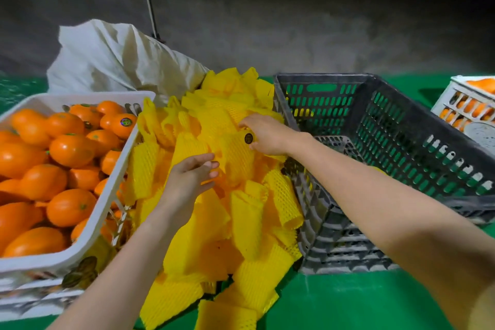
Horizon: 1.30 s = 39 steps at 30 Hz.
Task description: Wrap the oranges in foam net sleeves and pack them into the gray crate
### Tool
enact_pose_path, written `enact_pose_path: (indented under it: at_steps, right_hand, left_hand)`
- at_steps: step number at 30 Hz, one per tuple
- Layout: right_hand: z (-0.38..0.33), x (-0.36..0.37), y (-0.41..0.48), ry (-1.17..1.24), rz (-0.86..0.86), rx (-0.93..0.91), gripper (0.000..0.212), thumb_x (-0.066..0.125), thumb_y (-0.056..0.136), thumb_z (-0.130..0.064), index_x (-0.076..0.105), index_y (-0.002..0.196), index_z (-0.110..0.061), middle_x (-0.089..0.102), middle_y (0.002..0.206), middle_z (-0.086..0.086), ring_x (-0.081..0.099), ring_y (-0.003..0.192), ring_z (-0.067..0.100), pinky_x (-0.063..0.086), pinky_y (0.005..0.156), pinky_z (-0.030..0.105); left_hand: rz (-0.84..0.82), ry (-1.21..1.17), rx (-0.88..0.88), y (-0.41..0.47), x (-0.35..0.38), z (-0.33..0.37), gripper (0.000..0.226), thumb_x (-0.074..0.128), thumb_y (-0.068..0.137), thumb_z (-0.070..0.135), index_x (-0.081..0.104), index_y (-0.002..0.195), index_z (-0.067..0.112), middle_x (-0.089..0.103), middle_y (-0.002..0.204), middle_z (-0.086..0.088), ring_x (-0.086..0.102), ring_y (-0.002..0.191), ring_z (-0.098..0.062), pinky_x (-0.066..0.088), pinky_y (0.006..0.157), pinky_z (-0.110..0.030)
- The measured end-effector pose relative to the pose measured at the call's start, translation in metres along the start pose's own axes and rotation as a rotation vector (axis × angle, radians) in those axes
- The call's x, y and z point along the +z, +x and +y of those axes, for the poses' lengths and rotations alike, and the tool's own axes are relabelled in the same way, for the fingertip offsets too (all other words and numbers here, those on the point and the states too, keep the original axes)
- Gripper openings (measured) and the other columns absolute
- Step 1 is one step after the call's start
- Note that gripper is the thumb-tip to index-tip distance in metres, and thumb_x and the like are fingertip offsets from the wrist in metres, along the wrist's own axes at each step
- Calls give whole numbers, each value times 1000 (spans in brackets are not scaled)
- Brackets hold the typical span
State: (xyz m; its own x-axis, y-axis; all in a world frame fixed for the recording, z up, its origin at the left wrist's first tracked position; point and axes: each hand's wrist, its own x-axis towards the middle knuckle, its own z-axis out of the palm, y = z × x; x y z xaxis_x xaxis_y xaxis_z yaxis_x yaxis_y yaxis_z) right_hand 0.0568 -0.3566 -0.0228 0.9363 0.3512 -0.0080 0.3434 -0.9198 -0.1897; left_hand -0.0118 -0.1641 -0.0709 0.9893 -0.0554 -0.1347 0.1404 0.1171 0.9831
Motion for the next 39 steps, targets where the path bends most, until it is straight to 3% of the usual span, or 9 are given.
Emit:
enact_pose_path:
  at_steps: [6,13,15,18,22,25,29,35,39]
  right_hand:
    - [-7,4,11,40,-18,35,32,61,87,-12,50,117,-6,52,123,12,47,113,28,35,84,30]
    - [-59,-33,-30,371,273,-243,24,66,82,-8,61,105,-12,59,98,-7,54,89,9,34,71,20]
    - [-74,-37,-43,643,300,-210,34,71,78,-4,56,107,-15,56,89,-5,51,74,5,40,64,20]
    - [-90,-28,-56,1204,291,22,49,71,75,5,49,115,-12,60,109,22,60,95,27,50,87,40]
    - [-102,-7,-66,1582,247,182,45,61,78,13,48,121,3,61,102,18,62,77,15,53,73,20]
    - [-104,-2,-72,1530,212,211,34,60,79,11,55,112,2,63,81,7,63,63,4,49,60,10]
    - [-106,0,-78,1355,143,177,27,63,79,10,62,104,0,64,76,3,62,63,1,47,62,9]
    - [-122,7,-88,1021,149,117,20,69,79,1,65,98,-1,57,71,0,50,63,4,40,57,8]
    - [-130,13,-91,996,145,83,17,70,78,1,66,95,2,56,68,-1,48,61,2,39,55,7]
  left_hand:
    - [49,58,89,-13,-7,13,18,60,90,5,64,100,19,63,110,-10,58,98,-21,47,82,-33]
    - [152,565,835,-26,3,43,35,68,81,0,67,100,29,58,105,10,54,102,-8,42,78,-14]
    - [148,538,852,-27,6,45,33,64,83,-3,68,103,24,55,103,12,55,100,-9,45,80,-20]
    - [187,418,764,-34,7,44,30,67,84,2,64,101,26,54,102,12,57,86,-9,44,70,-11]
    - [255,376,660,-45,2,36,26,74,79,11,65,98,26,54,98,12,57,77,5,41,63,-6]
    - [285,426,604,-53,-5,32,24,78,77,17,66,97,20,59,95,14,58,72,13,44,62,-7]
    - [305,499,569,-63,-15,29,18,79,75,21,70,89,15,62,80,18,59,64,12,45,59,-6]
    - [354,711,675,-81,-25,19,9,74,80,15,77,85,8,69,73,-7,60,62,-17,49,57,-37]
    - [379,644,644,-92,-29,5,11,69,85,11,76,89,5,70,73,-8,60,62,-15,47,59,-37]
